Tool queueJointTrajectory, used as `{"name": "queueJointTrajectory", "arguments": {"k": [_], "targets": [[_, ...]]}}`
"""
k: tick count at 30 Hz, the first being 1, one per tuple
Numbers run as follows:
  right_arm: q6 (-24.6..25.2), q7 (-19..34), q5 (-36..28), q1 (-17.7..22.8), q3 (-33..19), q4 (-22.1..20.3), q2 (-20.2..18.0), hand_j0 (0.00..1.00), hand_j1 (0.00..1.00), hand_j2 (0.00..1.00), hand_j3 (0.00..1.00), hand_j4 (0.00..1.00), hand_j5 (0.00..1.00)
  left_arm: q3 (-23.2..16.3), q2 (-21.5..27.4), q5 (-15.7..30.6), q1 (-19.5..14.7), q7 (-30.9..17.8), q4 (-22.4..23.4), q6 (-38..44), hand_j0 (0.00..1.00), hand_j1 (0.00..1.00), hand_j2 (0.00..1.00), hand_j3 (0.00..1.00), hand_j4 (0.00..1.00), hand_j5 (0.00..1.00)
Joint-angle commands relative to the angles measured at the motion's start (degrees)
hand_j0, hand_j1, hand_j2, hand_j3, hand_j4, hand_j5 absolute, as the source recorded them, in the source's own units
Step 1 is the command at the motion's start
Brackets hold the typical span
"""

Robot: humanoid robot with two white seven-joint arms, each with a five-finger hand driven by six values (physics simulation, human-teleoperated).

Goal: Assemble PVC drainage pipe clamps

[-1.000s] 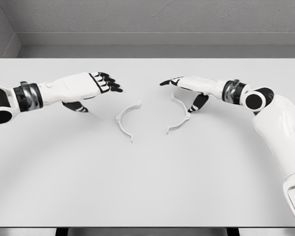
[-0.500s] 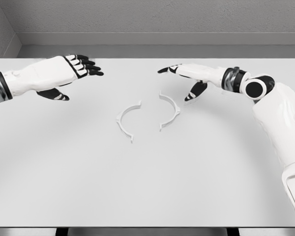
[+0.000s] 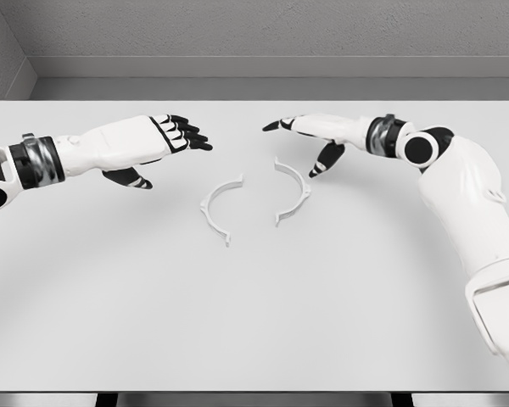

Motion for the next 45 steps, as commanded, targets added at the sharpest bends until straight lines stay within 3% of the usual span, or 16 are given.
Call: {"name": "queueJointTrajectory", "arguments": {"k": [1,10,12,13,14,15,16,21,28,30,34,38,45], "targets": [[0.2,0.0,-0.3,0.0,-0.1,0.6,0.4,1.0,1.0,1.0,1.0,1.0,1.0,0.1,-0.1,0.3,0.0,0.1,0.2,0.1,1.0,1.0,1.0,1.0,1.0,1.0],[0.2,0.0,-0.3,-0.4,-0.1,0.6,0.9,1.0,1.0,1.0,1.0,1.0,1.0,0.1,0.6,0.5,-0.2,0.1,0.1,0.1,1.0,1.0,1.0,1.0,1.0,1.0],[0.2,0.0,-0.3,-0.4,-0.1,0.6,1.1,1.0,1.0,1.0,1.0,1.0,1.0,1.3,1.8,2.6,-0.9,-0.1,-0.5,0.1,1.0,1.0,1.0,1.0,1.0,1.0],[0.2,0.0,0.2,-0.3,-0.1,0.6,1.5,1.0,1.0,1.0,1.0,1.0,1.0,1.5,6.0,8.2,-3.6,-0.6,-1.4,0.1,1.0,1.0,1.0,1.0,1.0,1.0],[0.2,0.0,0.9,-0.2,-0.1,0.6,1.6,1.0,1.0,1.0,1.0,1.0,1.0,2.9,6.5,15.8,-4.7,-5.7,-1.7,0.1,1.0,1.0,1.0,1.0,1.0,1.0],[0.2,0.0,0.9,-0.2,-0.1,0.6,1.6,1.0,1.0,1.0,1.0,1.0,1.0,3.8,6.3,27.4,-4.5,-15.9,-1.8,0.1,1.0,1.0,1.0,1.0,1.0,1.0],[0.2,0.0,0.9,-0.2,-0.1,0.6,1.6,1.0,1.0,1.0,1.0,1.0,1.0,3.9,6.3,30.7,-4.9,-15.9,-2.6,0.1,1.0,1.0,1.0,1.0,1.0,1.0],[0.2,0.0,0.9,-0.4,-0.4,0.5,1.5,1.0,1.0,1.0,1.0,1.0,1.0,3.9,9.9,30.0,-9.0,-15.9,-3.2,0.1,1.0,1.0,1.0,1.0,1.0,1.0],[0.2,0.0,0.8,-2.2,-0.6,1.1,1.1,1.0,1.0,1.0,1.0,1.0,1.0,4.1,12.3,25.7,-6.3,-15.9,-2.4,0.1,1.0,1.0,1.0,1.0,1.0,1.0],[0.2,0.0,0.9,-3.1,-0.6,3.8,1.8,1.0,1.0,1.0,1.0,1.0,1.0,2.8,14.9,26.0,-7.0,-15.9,-2.4,0.1,1.0,1.0,1.0,1.0,1.0,1.0],[0.2,0.0,2.0,-4.7,-0.4,9.7,4.2,1.0,1.0,1.0,1.0,1.0,1.0,3.4,11.5,25.0,-4.0,-15.9,-2.6,0.1,1.0,1.0,1.0,1.0,1.0,1.0],[0.2,0.0,2.0,-5.1,-0.4,10.5,4.8,1.0,1.0,1.0,1.0,1.0,1.0,3.0,14.2,25.2,-4.0,-15.9,-3.0,0.1,1.0,1.0,1.0,1.0,1.0,1.0],[0.2,0.0,1.8,-5.1,-0.6,12.3,4.7,1.0,1.0,1.0,1.0,1.0,1.0,0.2,14.3,24.9,-4.4,-15.9,-4.1,0.1,1.0,1.0,1.0,1.0,1.0,1.0]]}}
